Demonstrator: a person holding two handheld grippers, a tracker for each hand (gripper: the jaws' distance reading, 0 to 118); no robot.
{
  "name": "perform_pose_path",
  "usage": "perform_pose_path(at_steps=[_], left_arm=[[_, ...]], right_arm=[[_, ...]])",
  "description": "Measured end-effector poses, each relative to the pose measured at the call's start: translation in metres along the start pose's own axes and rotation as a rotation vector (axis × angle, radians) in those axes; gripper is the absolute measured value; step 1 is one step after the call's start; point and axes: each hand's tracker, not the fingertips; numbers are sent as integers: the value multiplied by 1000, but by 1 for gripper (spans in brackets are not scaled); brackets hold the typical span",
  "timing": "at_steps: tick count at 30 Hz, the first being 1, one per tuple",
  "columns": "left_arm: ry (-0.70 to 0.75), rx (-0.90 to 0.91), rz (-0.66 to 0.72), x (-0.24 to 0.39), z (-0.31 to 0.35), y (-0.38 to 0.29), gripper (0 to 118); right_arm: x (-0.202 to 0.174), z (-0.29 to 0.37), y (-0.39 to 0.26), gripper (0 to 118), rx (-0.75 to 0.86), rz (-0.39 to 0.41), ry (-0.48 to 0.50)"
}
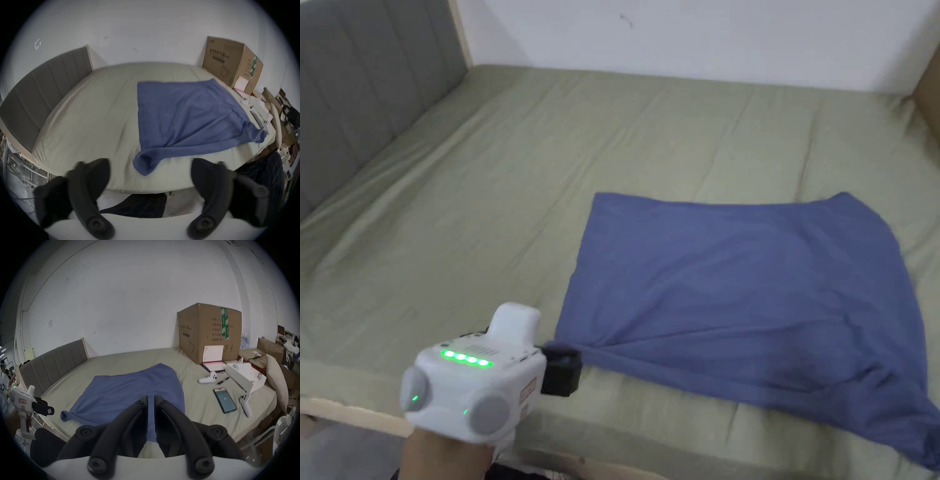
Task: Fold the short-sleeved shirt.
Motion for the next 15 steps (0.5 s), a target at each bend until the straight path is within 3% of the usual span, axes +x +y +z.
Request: perform_pose_path(at_steps=[7,8,9,11,15], left_arm=[[-22,-85,-23,-1,-61,-3,105],[-46,-116,-50,3,-62,-3,93],[-31,-143,-68,6,-65,-3,73],[35,-170,-100,11,-72,-6,6],[-20,-181,-11,2,-70,-5,4]], right_arm=[[10,-11,-4,8,-66,-12,-30],[11,-13,-3,8,-75,-13,-41],[13,-14,-2,8,-83,-15,-49],[17,-17,-1,8,-113,-17,-79],[33,-28,-3,8,-202,-32,-129]])
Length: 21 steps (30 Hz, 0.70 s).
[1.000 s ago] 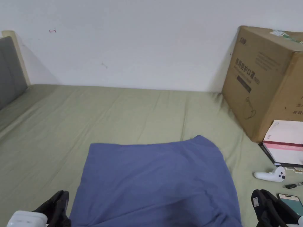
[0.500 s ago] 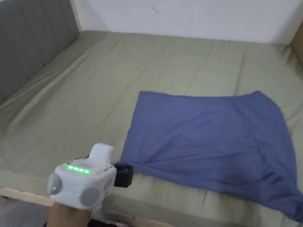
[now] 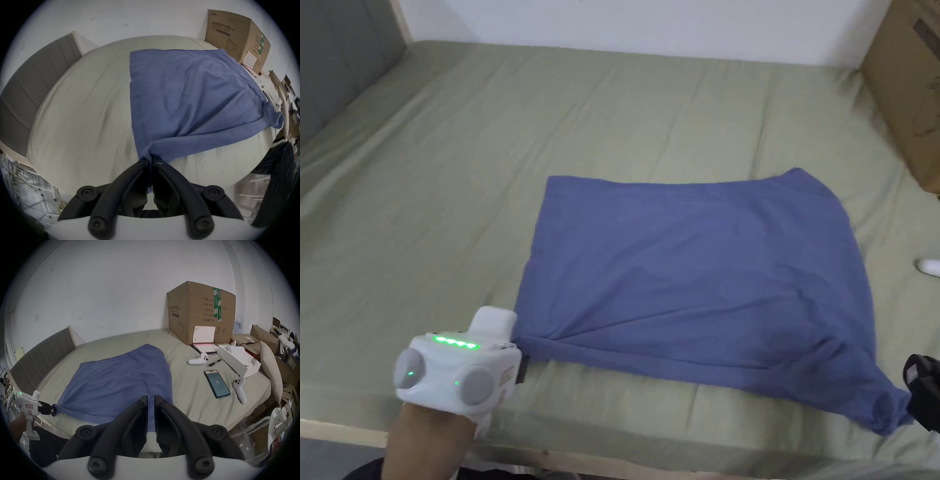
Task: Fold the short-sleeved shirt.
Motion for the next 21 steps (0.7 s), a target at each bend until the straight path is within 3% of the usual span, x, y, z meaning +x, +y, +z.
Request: perform_pose_path(at_steps=[3,6,7,8,9,10,14,15,16,17,18,21], left_arm=[[0,23,-10,-1,12,2,4],[-16,68,10,-5,21,2,4],[-19,73,18,-7,22,2,4],[-19,80,23,-7,22,2,4],[-14,81,23,0,30,4,4],[-10,78,23,2,32,4,4],[-3,65,27,8,35,4,4],[-4,62,25,9,36,4,4],[-11,56,24,9,36,4,4],[-10,50,25,10,38,5,4],[-9,46,21,11,39,5,4],[-16,43,-43,11,46,8,2]], right_arm=[[13,-16,-4,11,-86,-15,-42],[25,-40,-8,50,-216,-47,-67],[28,-51,-12,50,-227,-44,-62],[28,-61,-17,95,-260,-14,-53],[28,-67,-19,112,-258,1,-67],[26,-77,-23,114,-287,25,-75],[26,-109,-42,111,-398,32,-77],[26,-111,-45,99,-386,29,-82],[28,-111,-47,69,-379,19,-82],[31,-111,-47,14,-386,-10,-55],[31,-108,-45,9,-375,-32,-38],[29,-89,-34,8,-338,-5,-27]])
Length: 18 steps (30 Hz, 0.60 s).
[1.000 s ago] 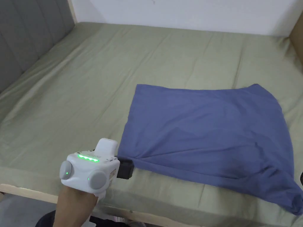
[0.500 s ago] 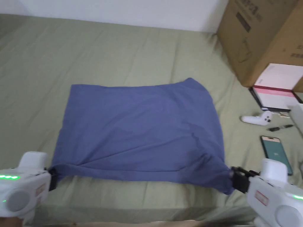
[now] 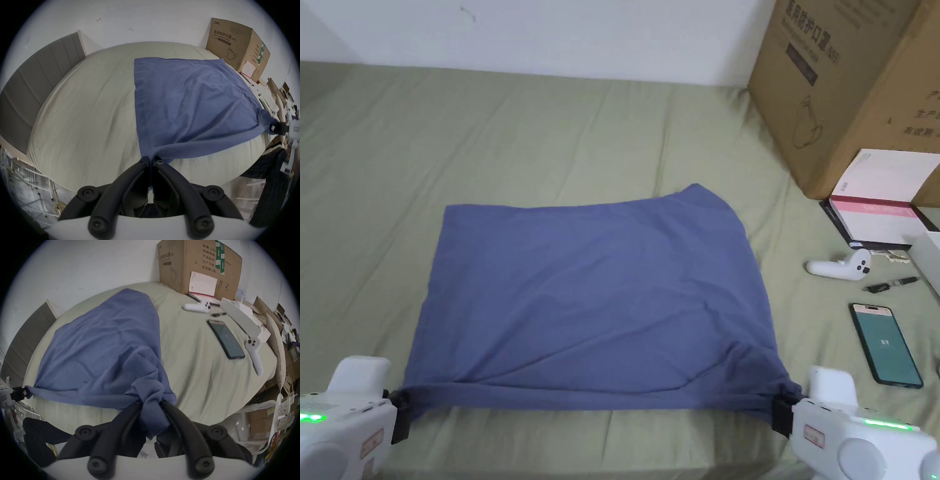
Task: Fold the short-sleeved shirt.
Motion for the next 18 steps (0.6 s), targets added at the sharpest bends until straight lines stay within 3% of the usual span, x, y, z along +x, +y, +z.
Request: perform_pose_path(at_steps=[10,14,18], left_arm=[[64,68,-197,-6,35,78,1],[34,42,-137,-19,-14,135,1],[51,-52,-30,-24,-86,168,1]], right_arm=[[-7,53,103,8,12,154,51],[-18,5,167,8,3,142,49],[-31,-76,199,8,-69,76,31]])
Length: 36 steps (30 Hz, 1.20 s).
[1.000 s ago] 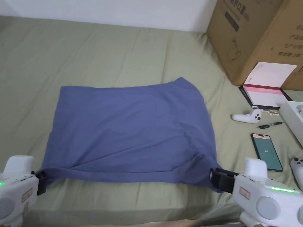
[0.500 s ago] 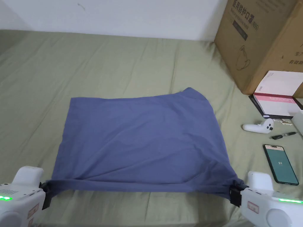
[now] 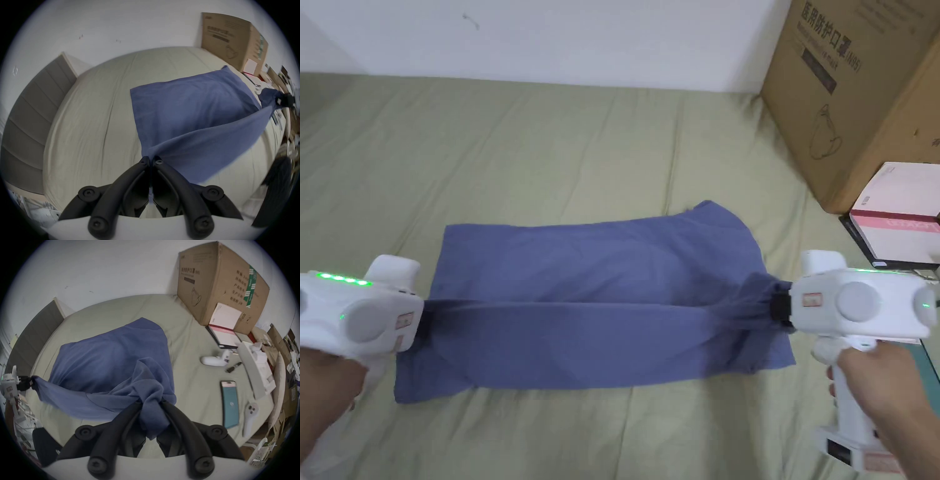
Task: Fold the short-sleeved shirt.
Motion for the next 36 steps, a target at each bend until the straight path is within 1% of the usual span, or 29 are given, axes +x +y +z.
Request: perform_pose_path(at_steps=[1,2,4,5,6,7,8,9,10,11,12,14,16,17,18,19,20,21,22,24,27,29,30,31,32,33,34,35,36], left_arm=[[-13,-39,30,-1,-18,5,1],[-3,-71,61,-1,-34,4,1],[-8,-129,97,-3,-51,0,1],[-16,-118,111,-4,-51,-3,1],[-22,-93,127,-3,-46,-7,2],[-26,-56,150,-3,-38,-10,4],[-37,-27,159,-4,-30,-13,23],[-31,-19,153,-4,-21,-16,62],[-18,35,144,-4,-6,-20,98],[6,143,134,0,16,-28,111],[12,228,130,3,37,-35,107],[-9,367,149,12,78,-57,107],[-26,500,159,26,112,-89,106],[-20,520,166,34,124,-104,103],[-11,523,159,41,131,-118,94],[-2,528,152,49,138,-134,73],[1,525,150,57,142,-148,28],[7,516,142,62,145,-157,0],[5,487,128,61,138,-169,1],[-37,430,110,60,140,-180,1],[-10,359,97,55,132,-185,1],[-11,296,140,39,118,-183,1],[0,300,154,37,112,-183,1],[25,265,156,31,102,-178,1],[46,230,156,24,92,-173,3],[64,207,158,19,82,-167,19],[58,198,161,16,67,-165,57],[54,187,167,11,54,-160,104],[48,196,167,6,46,-155,113]], right_arm=[[-2,-20,4,8,-28,-24,-14],[-3,-37,6,8,-50,-45,-7],[1,-56,3,8,-98,-86,-22],[2,-58,2,8,-92,-94,-29],[5,-56,0,10,-80,-104,-15],[8,-52,-1,17,-55,-126,10],[11,-43,-4,51,-50,-124,28],[13,-36,-6,90,-43,-122,40],[13,-21,-10,111,1,-120,47],[12,-1,-16,114,92,-119,48],[10,16,-24,114,138,-111,64],[0,59,-55,114,304,-80,107],[-16,96,-94,113,457,-20,106],[-24,111,-115,108,515,5,98],[-29,121,-132,99,558,28,100],[-36,128,-149,81,577,49,74],[-46,134,-165,39,582,63,37],[-50,136,-176,12,575,68,42],[-54,139,-186,8,573,67,43],[-57,143,-199,8,567,69,65],[-61,148,-214,8,553,73,75],[-60,150,-217,8,535,68,95],[-60,149,-218,8,530,70,92],[-59,149,-220,8,526,68,94],[-58,148,-219,8,515,66,97],[-57,147,-219,8,504,64,95],[-56,146,-220,8,497,63,96],[-56,144,-221,8,492,63,95],[-54,143,-219,8,482,63,90]])
